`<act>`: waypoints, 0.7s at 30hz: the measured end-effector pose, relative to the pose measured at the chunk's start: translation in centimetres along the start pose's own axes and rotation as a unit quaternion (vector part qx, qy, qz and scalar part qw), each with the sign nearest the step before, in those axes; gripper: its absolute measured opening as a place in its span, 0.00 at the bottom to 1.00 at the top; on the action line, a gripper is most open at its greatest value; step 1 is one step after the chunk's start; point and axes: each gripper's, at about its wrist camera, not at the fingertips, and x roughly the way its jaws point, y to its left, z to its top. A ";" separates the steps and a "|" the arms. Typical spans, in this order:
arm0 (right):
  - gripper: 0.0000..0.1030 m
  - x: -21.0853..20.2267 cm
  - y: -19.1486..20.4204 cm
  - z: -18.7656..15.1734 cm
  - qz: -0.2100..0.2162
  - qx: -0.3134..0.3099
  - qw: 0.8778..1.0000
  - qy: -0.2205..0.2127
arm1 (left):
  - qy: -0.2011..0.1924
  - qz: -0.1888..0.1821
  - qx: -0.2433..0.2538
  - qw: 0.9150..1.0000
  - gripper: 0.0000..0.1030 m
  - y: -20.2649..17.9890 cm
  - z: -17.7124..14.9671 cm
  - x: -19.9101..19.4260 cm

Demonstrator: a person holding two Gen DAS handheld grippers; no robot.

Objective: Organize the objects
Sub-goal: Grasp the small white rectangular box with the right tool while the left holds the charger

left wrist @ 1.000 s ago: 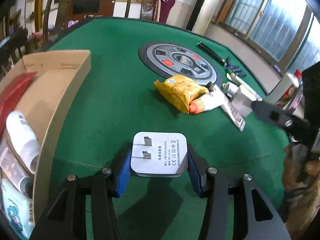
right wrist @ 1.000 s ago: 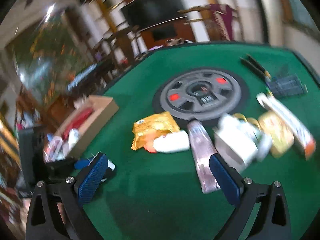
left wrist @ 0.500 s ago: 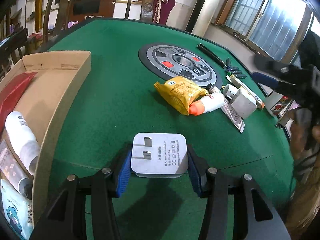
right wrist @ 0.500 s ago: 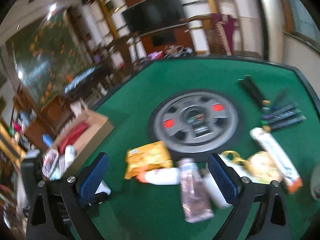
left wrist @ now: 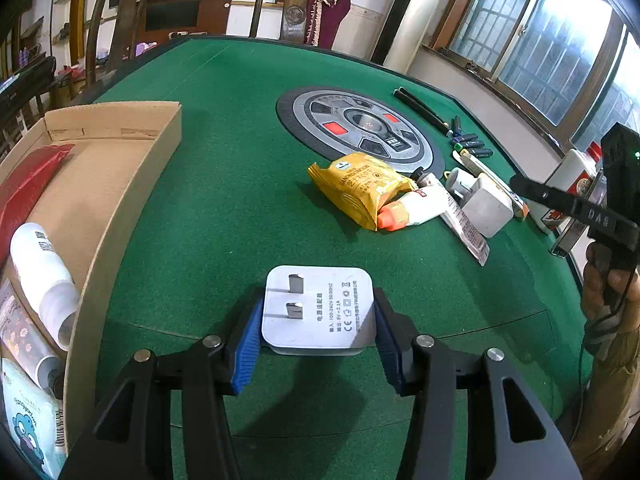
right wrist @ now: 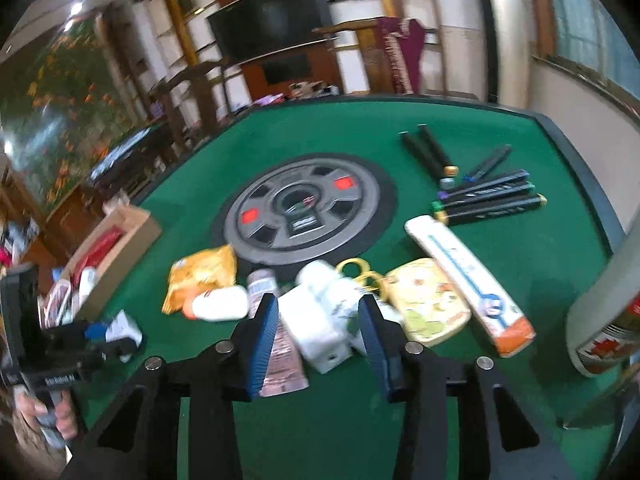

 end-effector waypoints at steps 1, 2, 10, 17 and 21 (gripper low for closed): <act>0.41 0.6 0.2 -0.2 -0.005 -0.006 1.000 0.006 | 0.000 0.000 0.000 1.000 0.48 0.0 0.0 0.0; 0.39 1.2 0.3 -0.5 -0.012 -0.011 1.000 0.014 | 0.000 -0.001 0.000 1.000 0.48 0.1 0.0 0.0; 0.25 3.5 0.8 -1.3 -0.027 -0.025 0.998 0.041 | 0.000 0.000 0.000 1.000 0.48 0.0 0.0 -0.1; 0.23 2.7 1.3 -1.7 -0.012 -0.015 0.999 0.046 | 0.000 0.000 0.000 1.000 0.48 0.0 0.0 -0.1; 0.23 2.1 2.3 -2.5 0.007 -0.020 0.998 0.055 | 0.000 -0.001 -0.001 1.000 0.48 0.1 0.0 -0.1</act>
